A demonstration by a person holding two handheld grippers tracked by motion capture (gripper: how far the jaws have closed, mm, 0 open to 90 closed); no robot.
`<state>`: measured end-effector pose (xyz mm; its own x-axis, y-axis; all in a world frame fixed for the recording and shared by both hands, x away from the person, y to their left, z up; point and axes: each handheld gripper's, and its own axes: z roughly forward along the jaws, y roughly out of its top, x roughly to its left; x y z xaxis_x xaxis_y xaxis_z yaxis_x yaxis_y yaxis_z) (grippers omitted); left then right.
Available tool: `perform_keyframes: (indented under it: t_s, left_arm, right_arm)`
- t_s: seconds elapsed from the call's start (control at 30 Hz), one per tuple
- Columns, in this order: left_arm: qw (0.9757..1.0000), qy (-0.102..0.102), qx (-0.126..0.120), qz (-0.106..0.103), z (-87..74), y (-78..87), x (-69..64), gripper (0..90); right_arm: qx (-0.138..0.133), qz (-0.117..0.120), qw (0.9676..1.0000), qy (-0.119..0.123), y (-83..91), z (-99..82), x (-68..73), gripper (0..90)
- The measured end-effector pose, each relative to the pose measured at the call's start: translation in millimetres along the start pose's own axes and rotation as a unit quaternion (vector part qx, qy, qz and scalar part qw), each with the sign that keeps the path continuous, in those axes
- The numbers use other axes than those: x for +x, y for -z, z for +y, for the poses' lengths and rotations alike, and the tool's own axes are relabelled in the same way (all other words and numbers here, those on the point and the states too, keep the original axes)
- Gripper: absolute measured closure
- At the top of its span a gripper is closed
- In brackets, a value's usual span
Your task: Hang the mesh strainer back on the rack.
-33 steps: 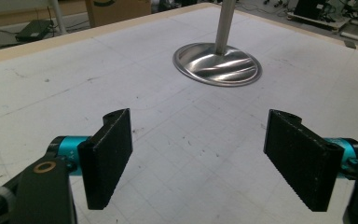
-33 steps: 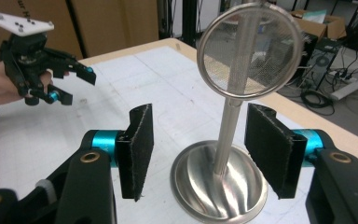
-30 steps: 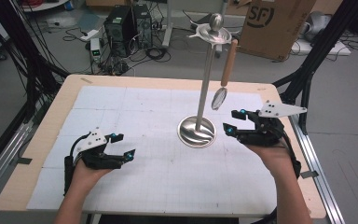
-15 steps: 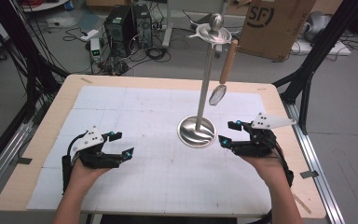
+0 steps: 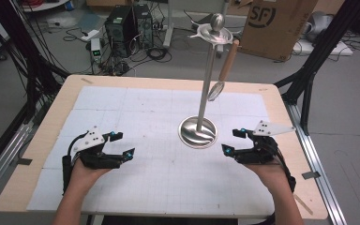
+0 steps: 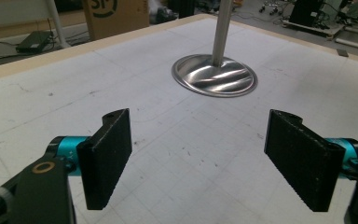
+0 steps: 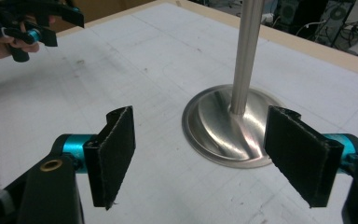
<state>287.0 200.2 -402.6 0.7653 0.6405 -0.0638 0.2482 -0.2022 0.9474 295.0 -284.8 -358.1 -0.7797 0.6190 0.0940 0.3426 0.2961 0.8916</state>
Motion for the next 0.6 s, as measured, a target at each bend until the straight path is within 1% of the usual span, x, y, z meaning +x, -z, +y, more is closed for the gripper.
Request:
perform_keyframes:
  t_s: [0.23, 0.3, 0.6]
  left_arm:
    - [1.0, 0.0, -0.009, -0.001, 1.5, 2.4, 0.4, 23.7]
    - [1.0, 0.0, -0.009, -0.001, 1.7, 2.8, 0.4, 23.6]
    - [1.0, 0.0, -0.007, -0.001, 1.3, 1.9, 0.3, 23.6]
  right_arm:
    - [0.007, -0.002, 0.9999, -0.008, -3.4, -5.6, -0.6, 22.8]
    - [0.004, -0.001, 0.9999, -0.014, -3.0, -6.6, -1.1, 22.5]
    - [0.005, -0.002, 0.9999, -0.016, -4.3, -8.2, -1.8, 22.2]
